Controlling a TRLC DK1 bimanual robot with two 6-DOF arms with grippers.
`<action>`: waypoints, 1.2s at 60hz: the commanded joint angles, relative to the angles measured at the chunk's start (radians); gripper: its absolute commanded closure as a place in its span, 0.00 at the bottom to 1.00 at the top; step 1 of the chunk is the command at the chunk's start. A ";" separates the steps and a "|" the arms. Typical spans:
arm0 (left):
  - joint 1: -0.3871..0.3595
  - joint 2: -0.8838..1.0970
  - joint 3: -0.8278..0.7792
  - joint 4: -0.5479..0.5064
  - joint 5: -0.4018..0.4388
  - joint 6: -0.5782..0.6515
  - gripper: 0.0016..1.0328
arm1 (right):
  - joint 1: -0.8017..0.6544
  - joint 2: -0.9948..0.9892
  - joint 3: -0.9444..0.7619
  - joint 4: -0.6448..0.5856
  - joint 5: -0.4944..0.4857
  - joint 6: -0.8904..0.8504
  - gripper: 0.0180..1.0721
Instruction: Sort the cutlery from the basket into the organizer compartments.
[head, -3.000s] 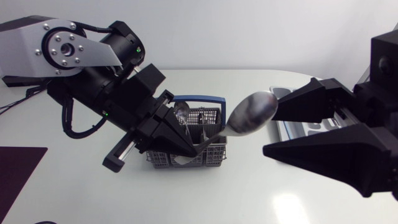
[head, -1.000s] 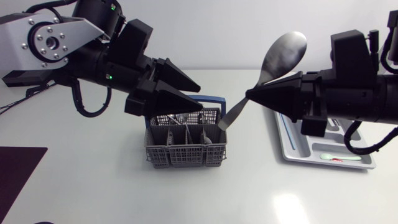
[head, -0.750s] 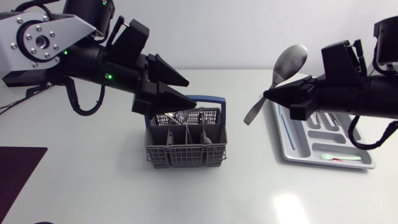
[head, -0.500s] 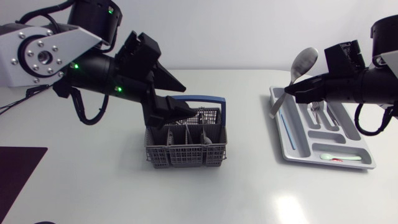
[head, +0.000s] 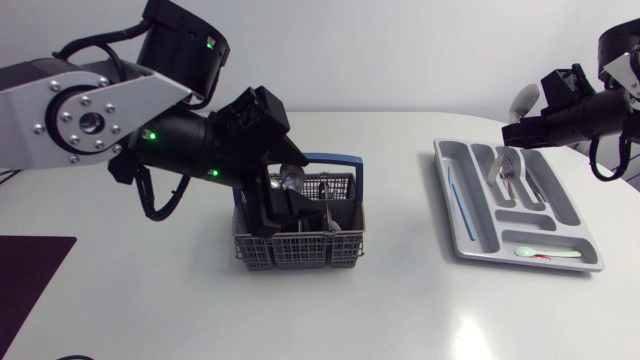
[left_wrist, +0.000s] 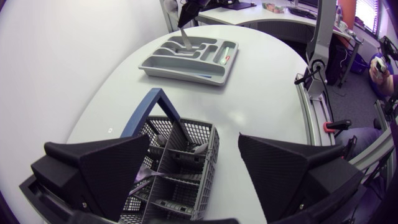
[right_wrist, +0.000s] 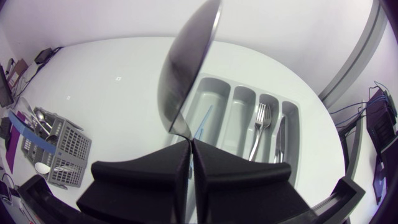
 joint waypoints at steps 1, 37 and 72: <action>-0.009 -0.009 -0.026 0.003 -0.009 0.026 0.04 | -0.018 0.068 0.074 -0.030 0.029 -0.014 0.95; -0.036 -0.045 -0.099 0.019 -0.054 0.098 0.04 | -0.049 0.507 0.398 -0.142 0.194 0.026 0.95; -0.061 -0.051 -0.106 0.020 -0.071 0.097 0.04 | 0.030 0.657 0.557 -0.177 0.469 0.123 0.94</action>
